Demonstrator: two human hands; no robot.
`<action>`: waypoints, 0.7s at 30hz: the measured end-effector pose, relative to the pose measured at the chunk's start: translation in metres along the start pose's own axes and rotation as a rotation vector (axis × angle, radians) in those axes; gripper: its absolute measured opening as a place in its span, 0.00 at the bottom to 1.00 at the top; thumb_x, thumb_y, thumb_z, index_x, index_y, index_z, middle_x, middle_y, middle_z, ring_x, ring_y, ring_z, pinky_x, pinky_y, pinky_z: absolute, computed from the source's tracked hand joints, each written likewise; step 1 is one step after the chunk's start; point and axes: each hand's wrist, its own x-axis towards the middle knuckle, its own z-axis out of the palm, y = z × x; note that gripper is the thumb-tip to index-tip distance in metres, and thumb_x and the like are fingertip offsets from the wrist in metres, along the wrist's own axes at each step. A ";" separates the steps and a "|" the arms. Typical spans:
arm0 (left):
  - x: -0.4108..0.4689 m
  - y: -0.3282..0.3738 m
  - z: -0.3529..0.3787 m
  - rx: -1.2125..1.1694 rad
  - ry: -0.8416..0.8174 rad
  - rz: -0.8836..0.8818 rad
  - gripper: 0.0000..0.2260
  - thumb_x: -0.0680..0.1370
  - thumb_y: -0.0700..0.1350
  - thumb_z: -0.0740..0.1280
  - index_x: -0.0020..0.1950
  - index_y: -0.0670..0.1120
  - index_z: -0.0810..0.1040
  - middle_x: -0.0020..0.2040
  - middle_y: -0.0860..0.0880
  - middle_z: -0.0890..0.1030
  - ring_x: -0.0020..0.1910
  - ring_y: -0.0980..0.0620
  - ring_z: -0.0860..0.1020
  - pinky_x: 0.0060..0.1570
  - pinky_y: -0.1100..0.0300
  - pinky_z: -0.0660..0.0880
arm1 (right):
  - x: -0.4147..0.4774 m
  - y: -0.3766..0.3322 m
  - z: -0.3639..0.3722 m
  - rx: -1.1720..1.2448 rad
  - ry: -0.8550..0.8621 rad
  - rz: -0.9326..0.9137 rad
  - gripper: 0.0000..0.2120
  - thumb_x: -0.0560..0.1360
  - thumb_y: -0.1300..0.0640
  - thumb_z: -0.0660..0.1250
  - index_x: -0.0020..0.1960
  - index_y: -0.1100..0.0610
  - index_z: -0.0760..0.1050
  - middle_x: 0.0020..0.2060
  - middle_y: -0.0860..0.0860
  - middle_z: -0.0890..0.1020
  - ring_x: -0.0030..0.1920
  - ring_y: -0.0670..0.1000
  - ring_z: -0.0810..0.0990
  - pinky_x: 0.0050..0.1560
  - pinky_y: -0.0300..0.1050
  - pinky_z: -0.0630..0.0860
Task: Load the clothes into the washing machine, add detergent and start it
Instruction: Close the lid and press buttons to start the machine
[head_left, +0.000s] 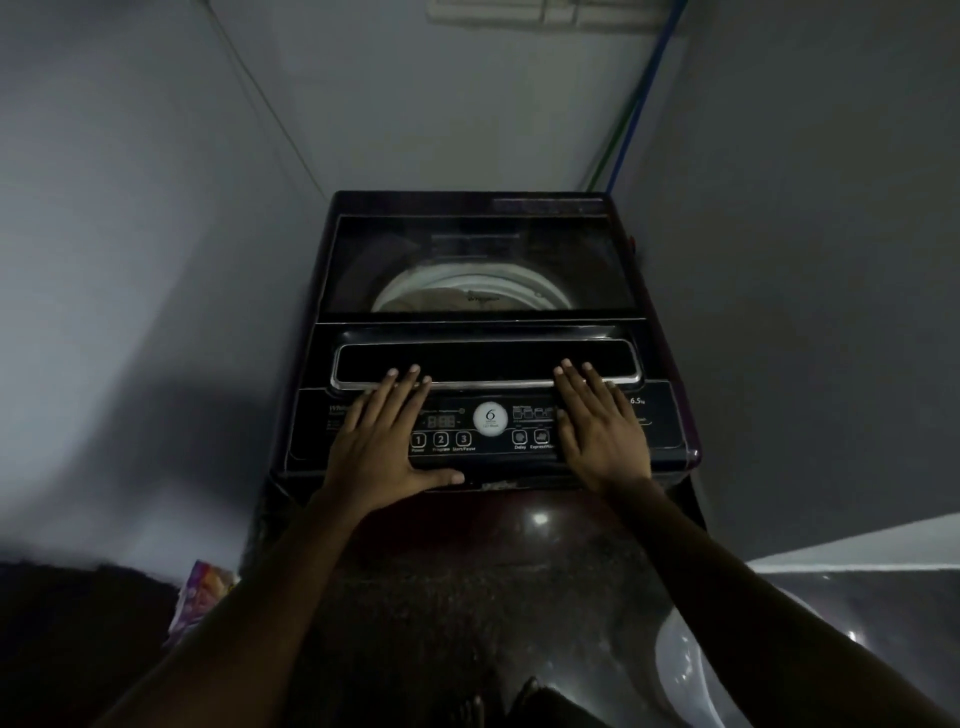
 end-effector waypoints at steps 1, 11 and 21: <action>-0.001 0.000 0.000 0.007 0.002 -0.002 0.57 0.63 0.84 0.53 0.81 0.49 0.48 0.81 0.52 0.45 0.80 0.52 0.44 0.76 0.49 0.48 | -0.002 0.002 -0.001 -0.008 -0.036 -0.006 0.29 0.79 0.43 0.45 0.78 0.50 0.48 0.77 0.45 0.52 0.77 0.46 0.45 0.76 0.50 0.50; -0.027 0.007 0.020 0.042 0.007 -0.083 0.49 0.70 0.79 0.48 0.80 0.46 0.49 0.81 0.49 0.47 0.80 0.45 0.45 0.76 0.42 0.50 | -0.010 0.003 -0.015 -0.015 -0.259 0.063 0.64 0.57 0.16 0.52 0.77 0.54 0.33 0.76 0.48 0.35 0.75 0.48 0.31 0.76 0.53 0.38; -0.025 -0.002 0.019 0.003 -0.054 -0.019 0.44 0.72 0.69 0.64 0.78 0.44 0.55 0.81 0.46 0.49 0.79 0.44 0.45 0.73 0.37 0.53 | -0.020 0.006 -0.011 -0.068 -0.307 0.076 0.70 0.55 0.16 0.57 0.76 0.58 0.30 0.75 0.54 0.31 0.75 0.54 0.30 0.76 0.56 0.39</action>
